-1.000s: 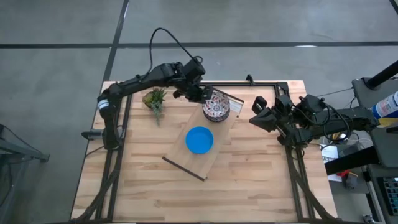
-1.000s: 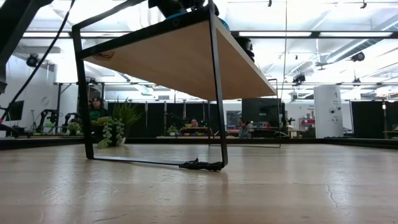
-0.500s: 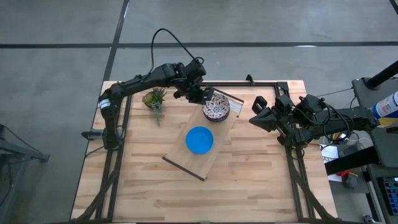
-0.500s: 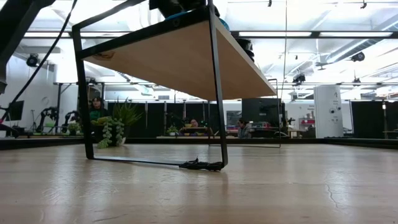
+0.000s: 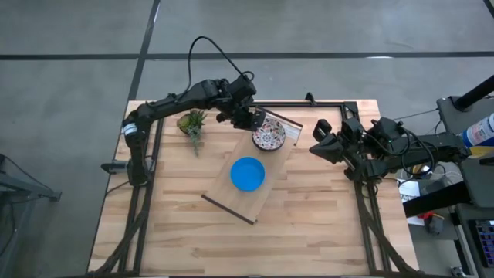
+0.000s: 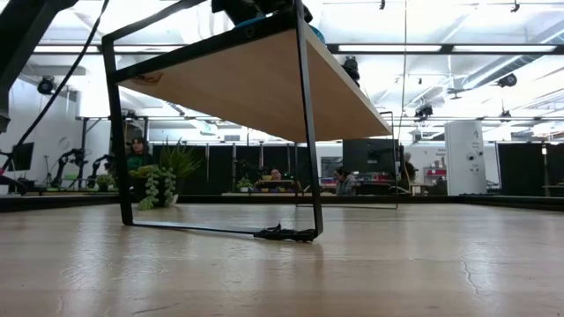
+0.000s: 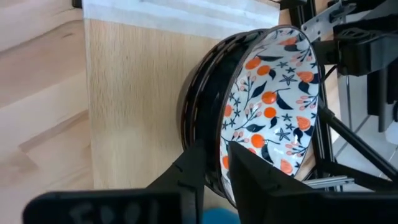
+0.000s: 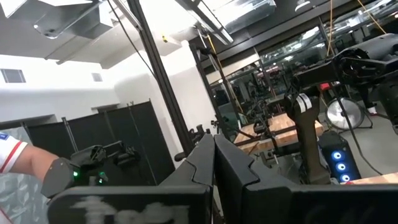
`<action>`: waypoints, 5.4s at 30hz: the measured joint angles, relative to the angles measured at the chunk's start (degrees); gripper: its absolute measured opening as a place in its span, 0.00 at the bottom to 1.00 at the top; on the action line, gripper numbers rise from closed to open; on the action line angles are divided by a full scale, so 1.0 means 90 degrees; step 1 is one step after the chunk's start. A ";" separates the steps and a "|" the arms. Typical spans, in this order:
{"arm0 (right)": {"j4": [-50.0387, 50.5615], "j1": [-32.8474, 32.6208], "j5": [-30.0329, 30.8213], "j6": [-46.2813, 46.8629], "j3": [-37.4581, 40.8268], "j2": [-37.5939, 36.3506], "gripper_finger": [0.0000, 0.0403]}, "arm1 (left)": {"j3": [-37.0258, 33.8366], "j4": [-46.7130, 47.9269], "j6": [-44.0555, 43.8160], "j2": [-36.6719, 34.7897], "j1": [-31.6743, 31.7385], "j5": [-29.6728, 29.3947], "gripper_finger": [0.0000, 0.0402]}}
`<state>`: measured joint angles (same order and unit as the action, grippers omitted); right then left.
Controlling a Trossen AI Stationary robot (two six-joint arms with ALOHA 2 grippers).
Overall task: Pick & Place Mini bowls
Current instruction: Stack the white patterned bowl on the white patterned bowl on the shelf, then return to Home Position
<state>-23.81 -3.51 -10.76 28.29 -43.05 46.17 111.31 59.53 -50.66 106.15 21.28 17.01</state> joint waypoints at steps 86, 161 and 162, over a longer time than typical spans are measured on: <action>0.0607 0.0017 0.1520 -0.2144 0.3817 -0.2150 0.02 | -1.1564 -0.7718 0.3330 -1.0146 -0.1863 -0.1301 0.00; 0.2271 0.0022 0.1535 -0.2264 0.4724 -0.4481 0.02 | -1.2099 -0.6324 0.3246 -1.1686 -0.1860 -0.1661 0.00; 0.2271 0.0022 0.1533 -0.2264 0.4726 -0.4481 0.02 | -1.2099 -0.6324 0.3246 -1.1686 -0.1860 -0.1662 0.00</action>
<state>-3.38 -3.31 3.03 7.92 -0.51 5.85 2.42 2.61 -21.45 0.97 4.54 2.05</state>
